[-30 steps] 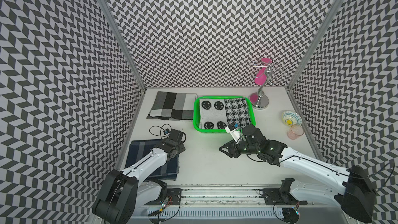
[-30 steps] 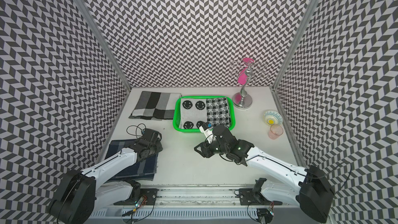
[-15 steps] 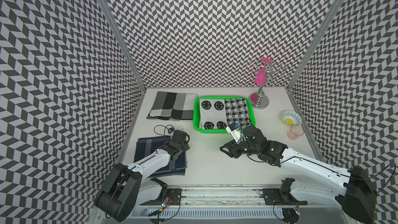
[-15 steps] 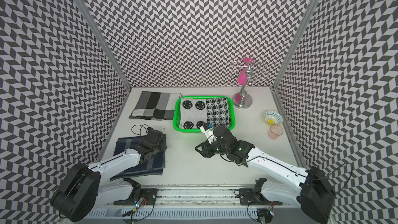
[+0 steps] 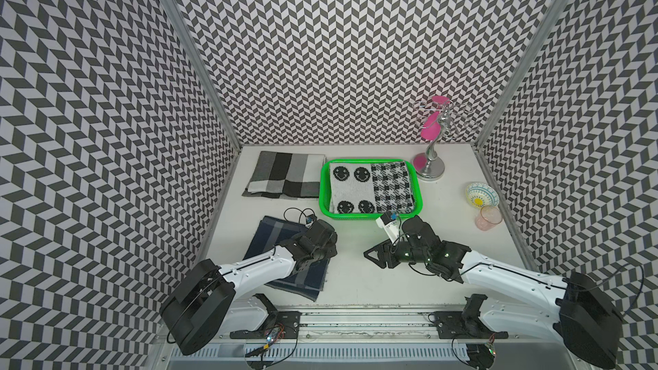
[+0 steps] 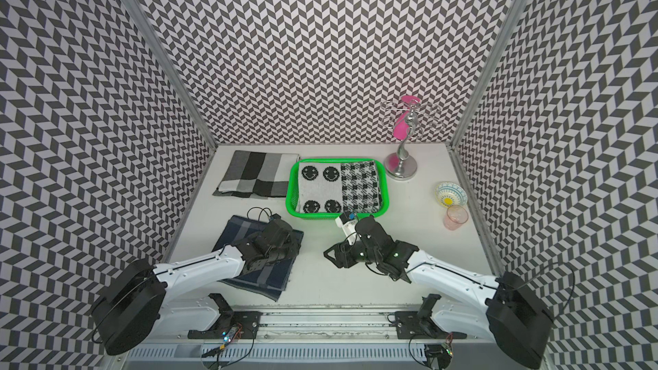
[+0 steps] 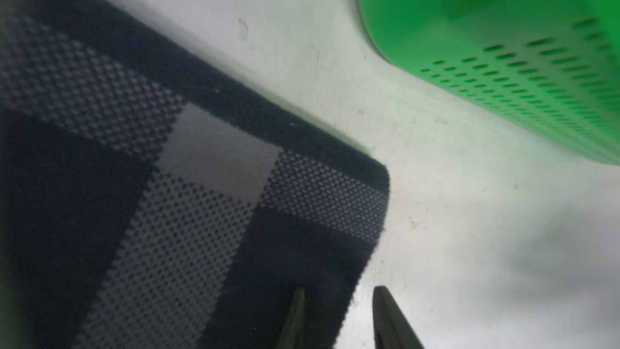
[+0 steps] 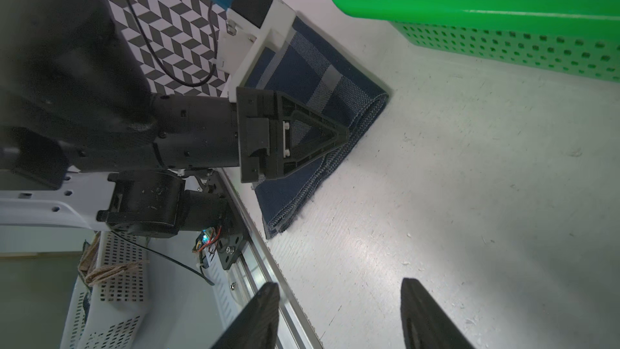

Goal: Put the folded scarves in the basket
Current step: Move the scarf to the center of the board.

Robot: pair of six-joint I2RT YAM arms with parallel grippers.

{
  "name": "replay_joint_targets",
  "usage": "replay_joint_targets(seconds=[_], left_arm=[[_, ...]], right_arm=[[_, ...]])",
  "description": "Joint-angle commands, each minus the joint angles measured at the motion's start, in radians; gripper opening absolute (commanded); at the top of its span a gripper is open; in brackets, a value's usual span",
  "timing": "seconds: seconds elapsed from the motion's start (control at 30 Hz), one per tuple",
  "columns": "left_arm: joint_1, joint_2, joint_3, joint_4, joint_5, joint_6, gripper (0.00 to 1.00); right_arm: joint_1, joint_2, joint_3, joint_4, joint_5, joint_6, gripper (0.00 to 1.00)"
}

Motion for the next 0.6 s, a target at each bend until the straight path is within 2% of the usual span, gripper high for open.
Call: replay_joint_targets(seconds=[0.0,0.07,0.17,0.3,0.37,0.4,0.57], left_arm=[[-0.002,-0.077,0.031,-0.064,0.036,0.043,0.43],[0.017,-0.120,0.034,-0.079,0.049,0.070,0.48],[0.095,-0.162,0.024,-0.078,0.126,0.141,0.51],[0.274,-0.201,0.036,-0.106,0.242,0.269,0.51],[0.357,-0.225,0.058,-0.113,0.263,0.334,0.59],[0.399,-0.237,0.069,-0.114,0.264,0.350,0.63],[0.566,-0.215,0.100,-0.091,0.380,0.389,0.64]], right_arm=[[0.018,0.033,-0.018,0.148,-0.015,0.057,0.64],[0.032,0.069,-0.013,0.166,-0.002,0.068,0.64],[0.052,0.128,-0.015,0.234,-0.001,0.100,0.64],[0.104,0.238,0.026,0.284,0.025,0.125,0.63],[0.122,0.300,0.057,0.310,0.031,0.137,0.62],[0.131,0.330,0.074,0.325,0.030,0.145,0.62],[0.168,0.479,0.172,0.372,0.024,0.176,0.62]])
